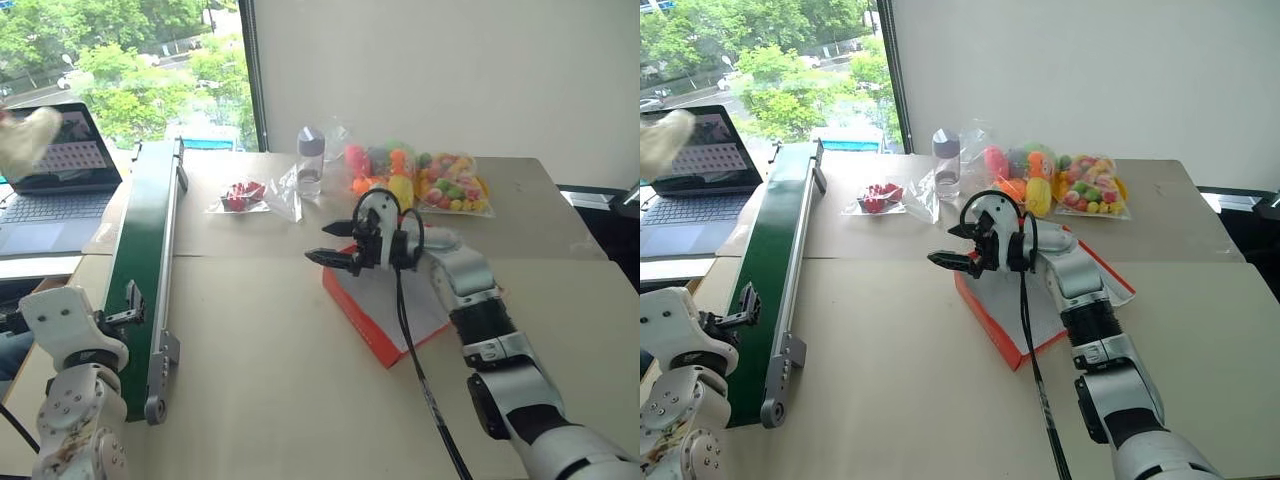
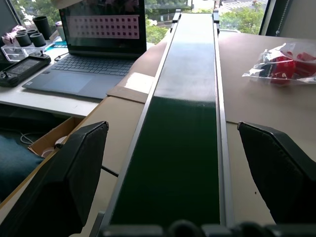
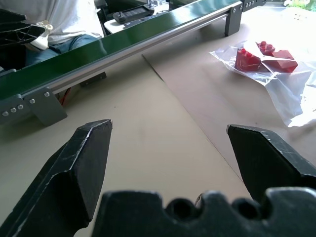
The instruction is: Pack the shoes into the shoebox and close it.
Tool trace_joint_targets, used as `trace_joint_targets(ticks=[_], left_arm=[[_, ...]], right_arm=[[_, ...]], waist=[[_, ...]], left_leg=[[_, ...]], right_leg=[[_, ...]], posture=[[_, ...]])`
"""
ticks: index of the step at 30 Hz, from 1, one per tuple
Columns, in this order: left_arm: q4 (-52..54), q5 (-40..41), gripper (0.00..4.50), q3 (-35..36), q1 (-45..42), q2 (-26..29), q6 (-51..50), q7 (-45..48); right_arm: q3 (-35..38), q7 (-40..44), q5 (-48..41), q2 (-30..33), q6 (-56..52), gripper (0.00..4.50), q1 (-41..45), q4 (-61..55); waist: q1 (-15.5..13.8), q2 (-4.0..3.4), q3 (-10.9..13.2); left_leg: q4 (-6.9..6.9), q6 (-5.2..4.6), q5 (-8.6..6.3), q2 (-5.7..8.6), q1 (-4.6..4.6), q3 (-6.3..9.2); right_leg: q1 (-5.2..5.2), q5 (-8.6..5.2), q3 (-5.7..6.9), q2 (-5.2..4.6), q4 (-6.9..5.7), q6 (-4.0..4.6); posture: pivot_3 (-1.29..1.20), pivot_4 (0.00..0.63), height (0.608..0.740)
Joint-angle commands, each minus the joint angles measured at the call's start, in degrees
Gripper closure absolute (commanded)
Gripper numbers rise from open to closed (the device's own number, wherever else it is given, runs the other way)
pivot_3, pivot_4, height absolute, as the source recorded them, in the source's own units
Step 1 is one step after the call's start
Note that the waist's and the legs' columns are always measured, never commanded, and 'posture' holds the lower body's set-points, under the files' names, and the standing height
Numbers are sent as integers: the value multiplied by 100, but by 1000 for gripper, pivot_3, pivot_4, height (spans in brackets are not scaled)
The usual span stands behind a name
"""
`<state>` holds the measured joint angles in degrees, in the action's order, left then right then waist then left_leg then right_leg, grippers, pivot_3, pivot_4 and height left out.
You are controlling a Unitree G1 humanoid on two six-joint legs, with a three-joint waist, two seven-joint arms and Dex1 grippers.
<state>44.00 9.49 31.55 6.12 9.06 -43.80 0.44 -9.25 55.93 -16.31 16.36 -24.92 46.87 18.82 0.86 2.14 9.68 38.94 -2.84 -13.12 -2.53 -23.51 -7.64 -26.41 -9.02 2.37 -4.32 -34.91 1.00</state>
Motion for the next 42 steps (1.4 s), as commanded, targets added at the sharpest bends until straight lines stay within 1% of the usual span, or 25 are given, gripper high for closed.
trace_joint_targets(ticks=[1,6,15,21,25,27,29,31,33,36,42], left_arm=[[-12,-175,0,-219,-137,50,209,-162],[-155,-286,0,-562,-305,119,281,-210],[-608,-386,0,-782,-685,215,308,-275],[-1027,-351,0,-529,-905,343,452,-342],[-1467,-261,0,-233,-980,632,652,-227],[-1974,-221,0,-28,-1149,896,727,-174],[-2250,-70,0,97,-1292,988,765,-86],[-2387,23,0,129,-1377,1032,817,-24],[-2647,65,0,75,-1482,1190,856,134],[-2975,132,0,-109,-1591,1426,672,435],[-3195,405,0,-97,-1778,1450,610,600]], right_arm=[[41,-101,52,-130,235,85,183,-28],[-9,-169,59,-248,168,85,76,-274],[33,-297,137,-199,137,85,125,-360],[38,-491,113,-257,34,85,189,-510],[-21,-555,102,-272,-54,85,166,-712],[-60,-572,123,-268,-65,85,159,-815],[-72,-597,138,-270,-64,85,153,-858],[-74,-624,141,-273,-62,85,141,-885],[-99,-678,151,-299,-67,85,103,-955],[-158,-749,156,-346,-120,85,-2,-1118],[-206,-815,159,-293,-287,85,-188,-1394]], waist=[[-6,0,0],[-5,0,0],[-4,0,0],[10,0,0],[14,0,0],[4,0,0],[0,0,0],[1,0,0],[-1,0,0],[-4,0,0],[-2,0,0]], left_leg=[[0,0,0,0,-2,0],[0,0,0,-1,-9,-1],[0,1,0,-2,-26,-3],[-3,0,0,-3,-29,-5],[-7,1,1,-6,-30,-7],[-8,2,2,-8,-31,-7],[-7,6,4,-8,-33,-7],[-7,7,4,-7,-34,-8],[-7,6,4,-5,-35,-12],[-8,6,3,-6,-47,-13],[-9,10,6,-7,-65,-12]], right_leg=[[0,0,1,0,1,0],[-7,2,1,-1,0,1],[-26,5,1,-1,-4,-2],[-31,14,1,-1,-3,-10],[-39,16,0,1,-5,-6],[-42,15,2,1,-8,-5],[-46,14,3,1,-10,-4],[-46,14,3,-1,-9,-3],[-46,15,2,-6,-6,-2],[-58,32,4,-4,-6,23],[-72,44,8,-4,-7,18]], posture=[[0,150,740],[0,150,740],[0,150,740],[0,150,740],[0,150,740],[0,150,740],[0,150,740],[0,150,740],[0,150,740],[0,150,740],[0,150,740]])
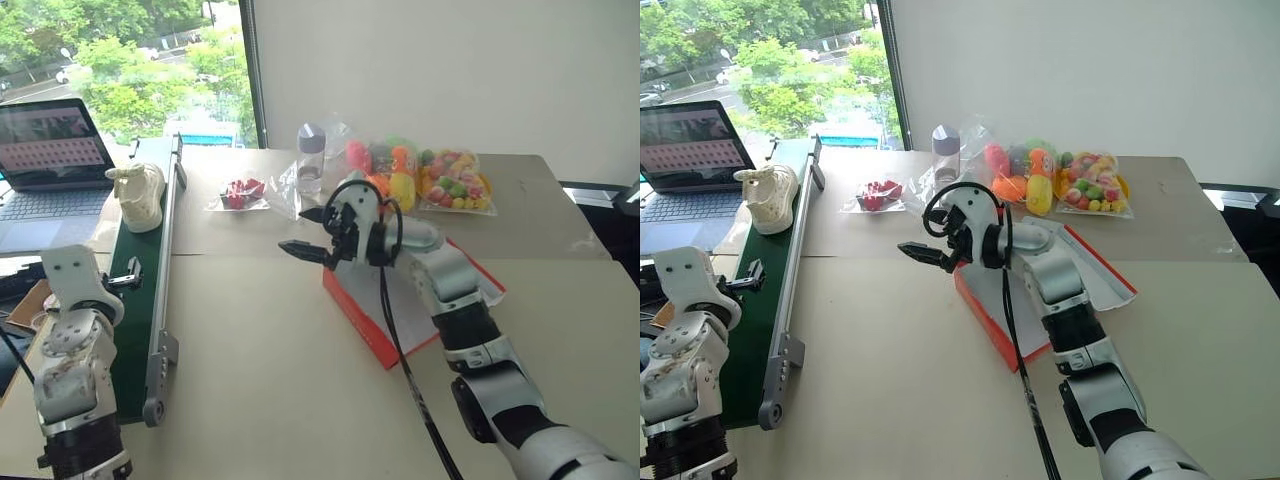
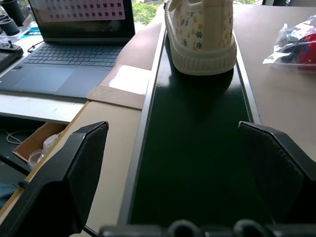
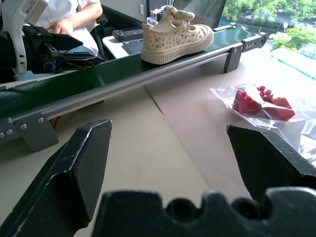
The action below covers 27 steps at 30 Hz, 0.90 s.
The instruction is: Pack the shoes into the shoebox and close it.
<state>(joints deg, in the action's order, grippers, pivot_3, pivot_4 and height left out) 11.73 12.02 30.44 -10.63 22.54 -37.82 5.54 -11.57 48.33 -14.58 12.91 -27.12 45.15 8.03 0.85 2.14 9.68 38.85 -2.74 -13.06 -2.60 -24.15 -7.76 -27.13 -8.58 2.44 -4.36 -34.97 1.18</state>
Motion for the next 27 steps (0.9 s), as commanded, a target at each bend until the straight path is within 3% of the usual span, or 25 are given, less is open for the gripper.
trace_joint_targets(ticks=[1,13,20,25,27], left_arm=[[19,193,0,7,-130,87,10,106],[-107,307,0,-48,-155,112,-148,79],[-104,633,0,39,-168,-23,-764,-3],[-113,904,1245,225,-206,-190,-1155,-154],[-122,950,1470,252,-231,-207,-1204,-181]], right_arm=[[36,-74,-4,66,-78,85,-19,-316],[-14,-127,35,171,-128,85,-45,-357],[21,-187,68,233,-94,85,15,-282],[35,-272,168,294,-62,0,55,-193],[40,-303,200,305,-59,0,69,-158]], waist=[[1,0,0],[6,0,0],[-4,0,0],[-32,-1,-1],[-32,-2,-1]], left_leg=[[0,0,0,0,0,0],[0,3,3,0,1,1],[1,4,4,0,1,2],[2,10,7,1,6,4],[2,14,11,0,9,4]], right_leg=[[0,0,0,0,1,0],[0,0,1,3,-1,0],[0,-1,1,3,-3,-3],[5,-3,4,0,-6,-9],[8,-13,4,0,-7,-22]], posture=[[0,150,740],[0,150,740],[0,150,740],[0,150,740],[0,150,740]])
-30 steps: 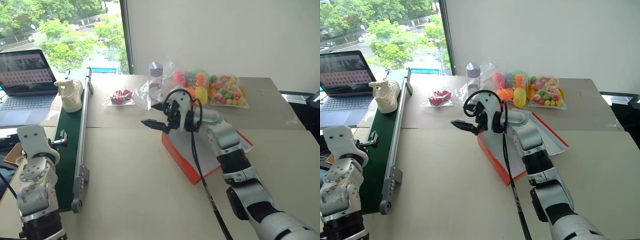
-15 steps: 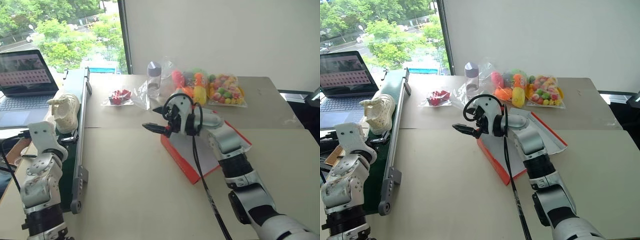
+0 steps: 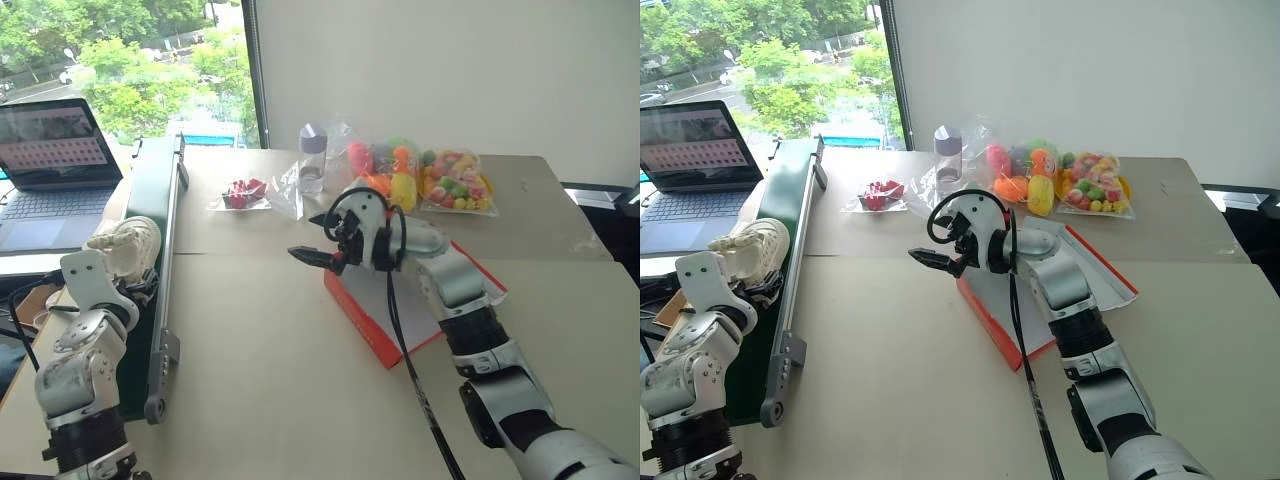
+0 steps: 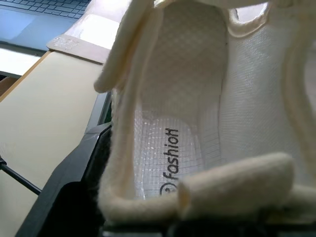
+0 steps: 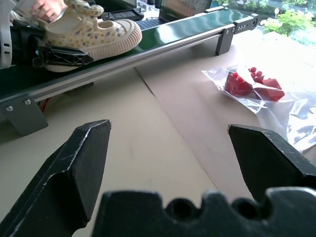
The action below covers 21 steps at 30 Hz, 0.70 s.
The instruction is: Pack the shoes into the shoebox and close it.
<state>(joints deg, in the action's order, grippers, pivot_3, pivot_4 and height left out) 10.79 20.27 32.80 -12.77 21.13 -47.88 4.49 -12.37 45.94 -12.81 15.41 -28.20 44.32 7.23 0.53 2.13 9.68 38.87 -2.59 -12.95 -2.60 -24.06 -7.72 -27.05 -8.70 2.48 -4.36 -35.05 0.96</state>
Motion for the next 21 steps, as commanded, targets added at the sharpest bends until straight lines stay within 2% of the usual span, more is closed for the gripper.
trace_joint_targets(ticks=[1,5,9,15,18,19,21], left_arm=[[-19,141,1584,17,-23,-66,-216,-83],[75,127,1903,-99,-185,-21,-22,-47],[418,85,1903,-413,-593,21,470,72],[1212,697,1903,-1376,-1636,-672,287,222],[1319,894,1903,-1755,-2141,-918,138,186],[1325,967,1903,-1830,-2277,-988,100,166],[1287,1064,1903,-2005,-2547,-1119,39,157]], right_arm=[[125,-70,38,59,44,0,153,-77],[137,-108,61,63,44,0,180,-29],[399,-290,-166,-103,-69,0,288,57],[2379,-1596,-1774,-904,-1213,0,1250,706],[3100,-2228,-2406,-1081,-1670,0,1626,898],[3309,-2410,-2617,-1131,-1787,0,1728,931],[3674,-2764,-3042,-1212,-2043,0,1889,923]], waist=[[1,0,0],[1,0,0],[-35,2,1],[-46,6,4],[-16,6,3],[-3,5,4],[30,5,4]], left_leg=[[0,1,1,0,1,0],[0,5,8,-2,8,-1],[0,9,16,-5,3,-1],[6,3,24,-7,-42,1],[3,-23,17,-6,-45,-1],[1,-67,36,-8,-45,-1],[-10,-71,36,-7,-45,-2]], right_leg=[[1,-1,0,0,0,2],[5,-3,-1,0,-2,23],[4,2,5,-1,-2,30],[-13,56,18,-5,17,33],[-11,56,20,-2,17,30],[-8,56,22,1,15,28],[-8,52,24,4,17,23]], posture=[[0,150,740],[0,150,740],[0,150,740],[0,150,740],[0,150,740],[0,150,740],[0,150,740]])
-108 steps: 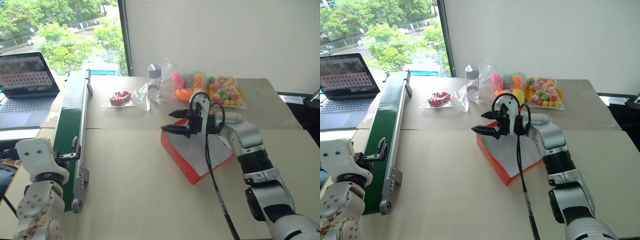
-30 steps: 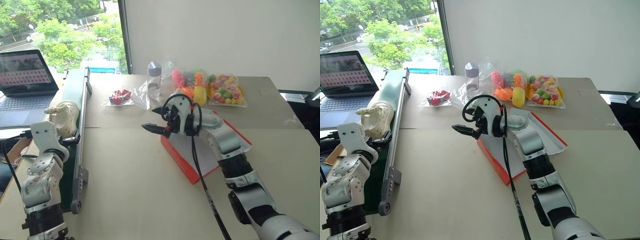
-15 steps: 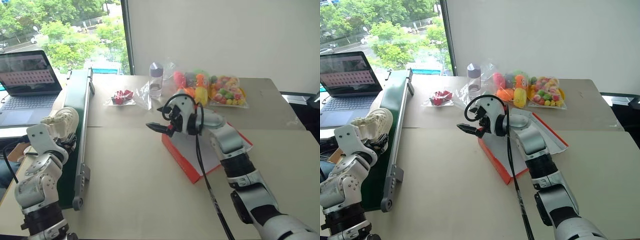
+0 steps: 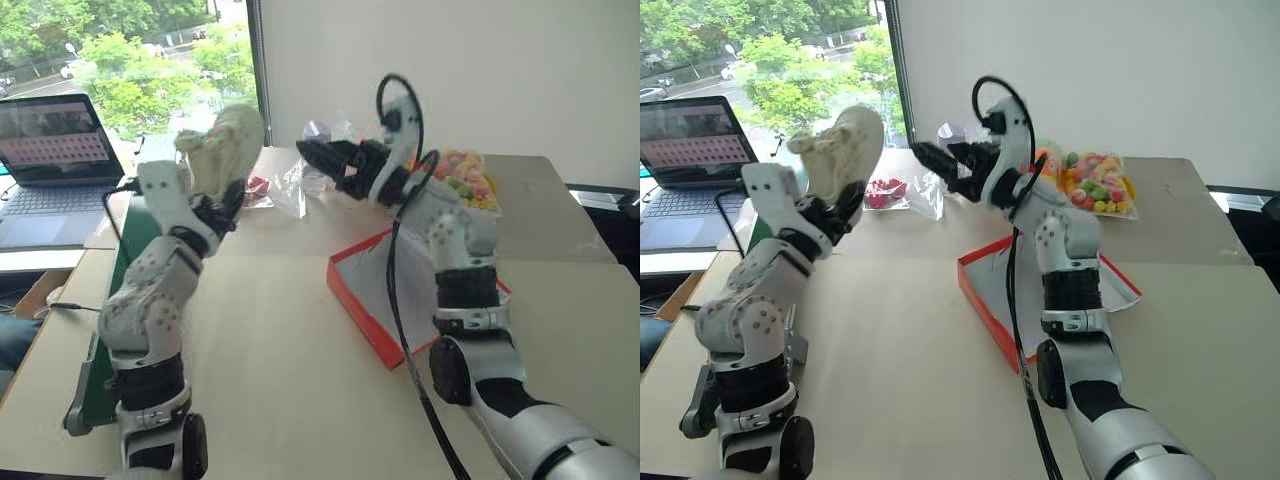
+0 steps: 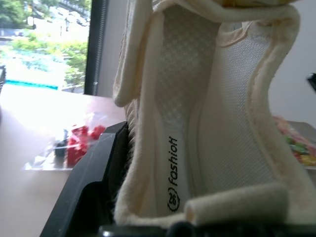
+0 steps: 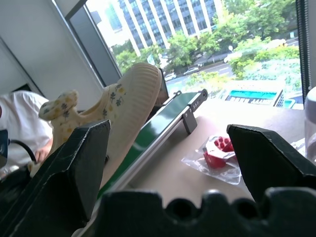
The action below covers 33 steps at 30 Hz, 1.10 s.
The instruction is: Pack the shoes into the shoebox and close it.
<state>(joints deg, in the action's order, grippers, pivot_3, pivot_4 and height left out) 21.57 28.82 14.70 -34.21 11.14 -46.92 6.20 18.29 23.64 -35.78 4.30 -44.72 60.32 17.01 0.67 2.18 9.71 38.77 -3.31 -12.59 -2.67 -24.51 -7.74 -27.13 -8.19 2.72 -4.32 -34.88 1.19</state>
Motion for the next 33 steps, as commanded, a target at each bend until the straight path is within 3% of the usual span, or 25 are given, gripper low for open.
trace_joint_targets(ticks=[1,12,27,28,33], left_arm=[[166,250,1903,-286,-519,-188,-86,-7],[-19,317,1903,-813,-652,-694,-262,-56],[-115,358,1903,-859,-722,-739,-240,-62],[-105,376,1909,-860,-719,-750,-260,-64],[-68,640,1909,-807,-639,-770,-467,39]], right_arm=[[722,-675,-900,-128,-495,0,333,-90],[977,-1439,-1618,-105,-804,0,280,-573],[764,-1625,-2070,-8,-871,0,236,-750],[752,-1608,-2048,-10,-840,500,231,-719],[690,-1525,-2011,15,-742,2033,236,-623]], waist=[[27,-1,1],[95,-4,3],[109,-5,3],[108,-4,3],[98,-4,3]], left_leg=[[-2,0,0,-2,-1,-1],[3,-9,14,9,7,3],[6,-14,16,11,9,3],[6,-14,16,11,9,3],[6,-14,16,12,8,3]], right_leg=[[0,0,0,3,-1,0],[0,-35,-17,4,6,-53],[2,-33,-27,3,2,-56],[2,-33,-27,2,3,-56],[2,-34,-27,1,5,-56]], posture=[[0,150,740],[0,150,740],[0,150,740],[0,150,740],[0,150,740]])
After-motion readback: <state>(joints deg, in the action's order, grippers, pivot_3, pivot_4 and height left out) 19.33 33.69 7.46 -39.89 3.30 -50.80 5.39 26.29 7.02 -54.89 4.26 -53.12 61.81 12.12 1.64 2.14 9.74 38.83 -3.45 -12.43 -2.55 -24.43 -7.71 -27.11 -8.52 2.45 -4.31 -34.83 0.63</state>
